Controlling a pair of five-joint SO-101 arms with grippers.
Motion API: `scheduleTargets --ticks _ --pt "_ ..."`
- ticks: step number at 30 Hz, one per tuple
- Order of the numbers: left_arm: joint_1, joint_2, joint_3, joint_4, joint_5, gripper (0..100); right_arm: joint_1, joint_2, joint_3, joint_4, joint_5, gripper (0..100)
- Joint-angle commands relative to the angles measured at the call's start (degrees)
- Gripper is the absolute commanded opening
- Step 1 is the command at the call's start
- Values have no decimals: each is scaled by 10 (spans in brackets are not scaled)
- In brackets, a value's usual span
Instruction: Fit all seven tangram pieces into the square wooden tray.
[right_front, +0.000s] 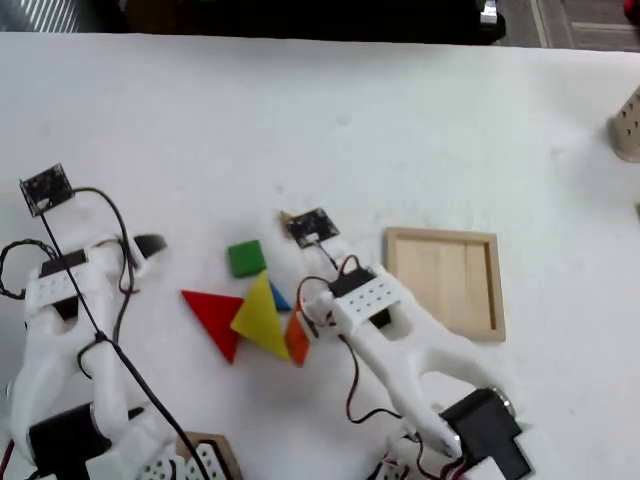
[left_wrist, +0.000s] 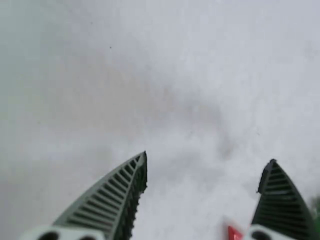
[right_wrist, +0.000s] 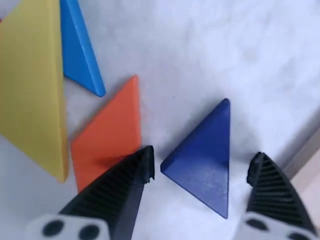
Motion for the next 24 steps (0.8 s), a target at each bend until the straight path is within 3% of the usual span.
scheduleTargets --ticks 1,5,10,20,24 --pt "11 -29 -3 -10 -6 350 7 0 -26 8 -5 297" --pt "11 -29 -3 -11 -6 350 14 2 -25 8 -4 293" --pt "11 -29 -3 -11 -6 350 26 3 -25 8 -4 192" --pt "26 -28 -3 -11 -6 350 32 3 -25 16 -4 250" --pt "26 -28 -3 -11 -6 350 32 3 -25 15 -4 164"
